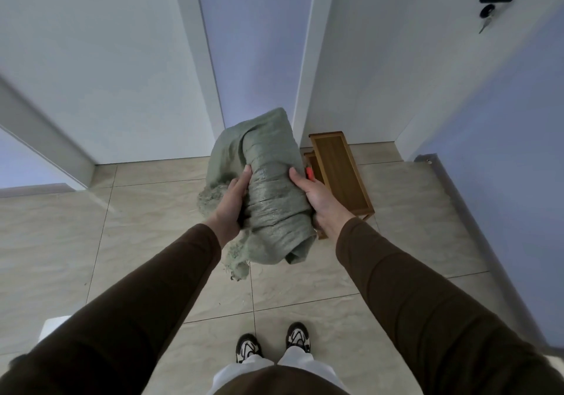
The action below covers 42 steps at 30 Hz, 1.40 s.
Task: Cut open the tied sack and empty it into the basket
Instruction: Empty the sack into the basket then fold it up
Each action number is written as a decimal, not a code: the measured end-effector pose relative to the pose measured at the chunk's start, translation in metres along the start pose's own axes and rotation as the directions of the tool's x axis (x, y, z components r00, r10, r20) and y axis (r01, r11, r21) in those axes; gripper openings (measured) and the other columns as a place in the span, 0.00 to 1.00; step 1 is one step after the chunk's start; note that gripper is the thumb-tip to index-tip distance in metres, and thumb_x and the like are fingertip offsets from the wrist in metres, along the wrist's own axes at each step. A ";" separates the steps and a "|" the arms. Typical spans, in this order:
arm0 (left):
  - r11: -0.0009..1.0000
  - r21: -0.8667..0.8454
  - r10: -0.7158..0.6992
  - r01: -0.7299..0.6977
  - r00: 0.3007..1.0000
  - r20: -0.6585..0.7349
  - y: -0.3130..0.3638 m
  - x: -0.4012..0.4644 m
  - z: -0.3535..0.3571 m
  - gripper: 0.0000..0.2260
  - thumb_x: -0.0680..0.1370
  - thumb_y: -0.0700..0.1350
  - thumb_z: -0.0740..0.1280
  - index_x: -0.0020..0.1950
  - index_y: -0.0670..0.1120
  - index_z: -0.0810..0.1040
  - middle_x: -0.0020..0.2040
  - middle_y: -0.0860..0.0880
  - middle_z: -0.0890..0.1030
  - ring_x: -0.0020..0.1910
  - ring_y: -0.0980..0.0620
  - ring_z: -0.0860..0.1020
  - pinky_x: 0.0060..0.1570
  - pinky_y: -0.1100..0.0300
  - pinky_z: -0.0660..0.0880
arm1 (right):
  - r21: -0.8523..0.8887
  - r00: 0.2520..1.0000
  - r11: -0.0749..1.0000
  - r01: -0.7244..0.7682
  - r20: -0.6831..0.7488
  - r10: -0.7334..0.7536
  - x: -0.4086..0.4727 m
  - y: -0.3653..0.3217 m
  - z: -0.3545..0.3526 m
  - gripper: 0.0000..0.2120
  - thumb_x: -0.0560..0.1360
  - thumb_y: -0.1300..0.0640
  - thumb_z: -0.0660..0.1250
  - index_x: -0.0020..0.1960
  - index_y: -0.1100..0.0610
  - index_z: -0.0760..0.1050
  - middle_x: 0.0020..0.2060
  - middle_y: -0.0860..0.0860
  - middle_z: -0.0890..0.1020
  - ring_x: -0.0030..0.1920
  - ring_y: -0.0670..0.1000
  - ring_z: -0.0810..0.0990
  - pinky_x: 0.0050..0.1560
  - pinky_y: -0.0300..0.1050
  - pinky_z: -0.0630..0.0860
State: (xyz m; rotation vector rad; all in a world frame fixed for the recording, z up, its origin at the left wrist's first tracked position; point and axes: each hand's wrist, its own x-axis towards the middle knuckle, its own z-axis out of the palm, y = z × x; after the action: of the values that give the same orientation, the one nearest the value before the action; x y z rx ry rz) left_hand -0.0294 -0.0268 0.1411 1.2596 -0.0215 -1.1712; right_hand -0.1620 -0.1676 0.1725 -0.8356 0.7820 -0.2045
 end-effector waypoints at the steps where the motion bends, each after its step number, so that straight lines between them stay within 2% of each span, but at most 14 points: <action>1: 1.000 -0.020 -0.022 0.022 1.000 0.007 0.000 0.000 -0.002 0.43 0.70 0.71 0.75 0.77 0.46 0.73 0.68 0.42 0.83 0.65 0.42 0.83 0.69 0.41 0.77 | 0.020 1.000 1.000 -0.023 0.015 0.023 0.000 0.001 0.000 0.17 0.76 0.50 0.77 0.61 0.53 0.79 0.51 0.56 0.89 0.50 0.56 0.89 0.43 0.48 0.86; 4: 0.997 -0.057 -0.046 0.048 0.998 0.043 -0.001 -0.001 0.000 0.46 0.69 0.71 0.76 0.79 0.47 0.70 0.71 0.41 0.81 0.68 0.40 0.81 0.71 0.40 0.75 | 0.006 0.997 0.998 -0.066 0.036 0.065 0.001 0.006 0.001 0.15 0.76 0.46 0.76 0.59 0.51 0.79 0.50 0.55 0.90 0.49 0.56 0.90 0.42 0.49 0.86; 7: 0.998 -0.046 -0.032 0.038 0.992 0.124 0.000 -0.001 0.004 0.40 0.71 0.69 0.75 0.75 0.45 0.76 0.68 0.40 0.83 0.67 0.41 0.82 0.70 0.42 0.77 | -0.184 1.000 0.983 -0.020 -0.014 0.018 0.007 0.008 0.003 0.13 0.78 0.44 0.74 0.57 0.48 0.76 0.47 0.50 0.90 0.43 0.48 0.90 0.37 0.39 0.84; 10: 0.996 -0.088 -0.010 0.015 0.998 0.055 -0.002 0.002 0.003 0.39 0.71 0.64 0.79 0.74 0.44 0.76 0.68 0.39 0.83 0.65 0.39 0.83 0.68 0.40 0.77 | -0.464 0.989 0.886 0.024 -0.119 -0.090 0.014 0.009 0.005 0.20 0.75 0.41 0.75 0.61 0.50 0.76 0.54 0.50 0.86 0.43 0.45 0.86 0.35 0.35 0.79; 14: 0.991 -0.090 0.086 -0.103 0.981 -0.175 -0.008 0.007 0.004 0.36 0.69 0.56 0.82 0.72 0.45 0.76 0.64 0.41 0.85 0.58 0.41 0.87 0.57 0.43 0.84 | -0.730 0.918 0.676 0.099 -0.196 -0.346 0.017 0.009 0.001 0.28 0.73 0.34 0.74 0.64 0.51 0.75 0.55 0.46 0.83 0.52 0.47 0.82 0.48 0.43 0.76; 18: 0.986 0.029 0.166 -0.165 0.936 -0.311 -0.009 0.010 0.014 0.50 0.68 0.57 0.83 0.82 0.56 0.56 0.60 0.51 0.79 0.56 0.48 0.83 0.50 0.49 0.83 | -0.751 0.935 0.644 0.146 -0.108 -0.338 0.008 0.010 0.020 0.41 0.62 0.16 0.66 0.61 0.46 0.75 0.53 0.43 0.83 0.54 0.47 0.83 0.50 0.43 0.78; 20: 0.981 0.081 0.193 -0.178 0.945 -0.263 -0.007 0.010 0.018 0.55 0.68 0.61 0.81 0.84 0.62 0.48 0.60 0.54 0.76 0.58 0.49 0.81 0.53 0.47 0.82 | -0.797 0.953 0.590 0.134 -0.059 -0.296 0.009 0.015 0.024 0.48 0.60 0.19 0.70 0.70 0.47 0.72 0.60 0.46 0.81 0.59 0.48 0.81 0.59 0.48 0.78; 23: 0.993 0.035 0.120 -0.116 0.980 -0.158 -0.002 0.009 0.014 0.42 0.74 0.72 0.68 0.84 0.56 0.61 0.66 0.47 0.81 0.62 0.44 0.84 0.55 0.45 0.84 | -0.672 0.966 0.730 0.124 -0.086 -0.243 0.012 0.013 0.015 0.40 0.68 0.36 0.79 0.74 0.50 0.71 0.64 0.50 0.81 0.62 0.52 0.81 0.65 0.54 0.78; 25: 0.998 -0.045 0.039 -0.043 0.996 -0.085 0.001 0.004 0.011 0.38 0.78 0.75 0.58 0.75 0.48 0.75 0.65 0.42 0.85 0.60 0.43 0.86 0.52 0.48 0.85 | -0.494 0.975 0.859 0.131 -0.091 -0.201 0.012 0.010 0.010 0.27 0.73 0.47 0.80 0.68 0.51 0.76 0.61 0.51 0.84 0.58 0.53 0.85 0.60 0.52 0.81; 27: 0.997 -0.072 0.012 -0.017 0.997 -0.078 -0.001 0.003 0.008 0.37 0.81 0.74 0.52 0.72 0.47 0.79 0.63 0.40 0.86 0.59 0.44 0.86 0.51 0.50 0.85 | -0.388 0.977 0.910 0.145 -0.091 -0.194 0.012 0.008 0.009 0.17 0.75 0.52 0.79 0.61 0.50 0.80 0.55 0.52 0.87 0.52 0.52 0.88 0.51 0.46 0.83; 33: 0.996 -0.085 -0.008 0.009 1.000 0.014 -0.009 0.000 0.006 0.43 0.77 0.78 0.49 0.75 0.47 0.77 0.68 0.40 0.83 0.68 0.41 0.81 0.70 0.42 0.76 | -0.106 0.993 0.992 0.065 -0.088 -0.075 0.006 0.000 0.014 0.11 0.77 0.57 0.77 0.58 0.54 0.82 0.52 0.56 0.89 0.50 0.55 0.89 0.46 0.47 0.84; 37: 0.995 -0.094 -0.035 0.038 0.999 0.034 -0.011 -0.002 -0.001 0.41 0.77 0.77 0.56 0.74 0.47 0.78 0.68 0.39 0.82 0.68 0.39 0.81 0.71 0.39 0.74 | 0.009 0.997 1.000 -0.011 -0.074 0.012 0.003 0.001 0.011 0.17 0.77 0.53 0.76 0.63 0.56 0.80 0.54 0.57 0.89 0.50 0.57 0.89 0.44 0.50 0.85; 40: 0.989 0.119 0.096 -0.092 0.995 -0.029 -0.018 -0.002 -0.007 0.27 0.83 0.66 0.62 0.67 0.45 0.83 0.62 0.42 0.86 0.63 0.41 0.84 0.67 0.39 0.78 | 0.050 0.997 0.998 -0.049 -0.064 0.052 0.003 -0.002 0.011 0.23 0.77 0.50 0.76 0.68 0.56 0.78 0.59 0.60 0.87 0.53 0.60 0.88 0.44 0.53 0.86; 42: 0.839 0.519 0.271 -0.164 0.953 -0.137 -0.022 0.003 -0.010 0.18 0.87 0.53 0.60 0.60 0.43 0.84 0.60 0.40 0.86 0.64 0.38 0.82 0.70 0.39 0.74 | 0.019 0.997 0.999 -0.045 -0.066 0.046 0.004 -0.003 0.011 0.21 0.77 0.51 0.76 0.67 0.57 0.79 0.58 0.59 0.87 0.55 0.60 0.88 0.47 0.53 0.85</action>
State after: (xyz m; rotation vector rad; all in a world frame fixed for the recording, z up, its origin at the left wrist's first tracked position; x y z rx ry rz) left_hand -0.0367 -0.0182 0.1193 1.7866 -0.3313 -0.8517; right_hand -0.1512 -0.1644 0.1772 -0.7965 0.8596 -0.1991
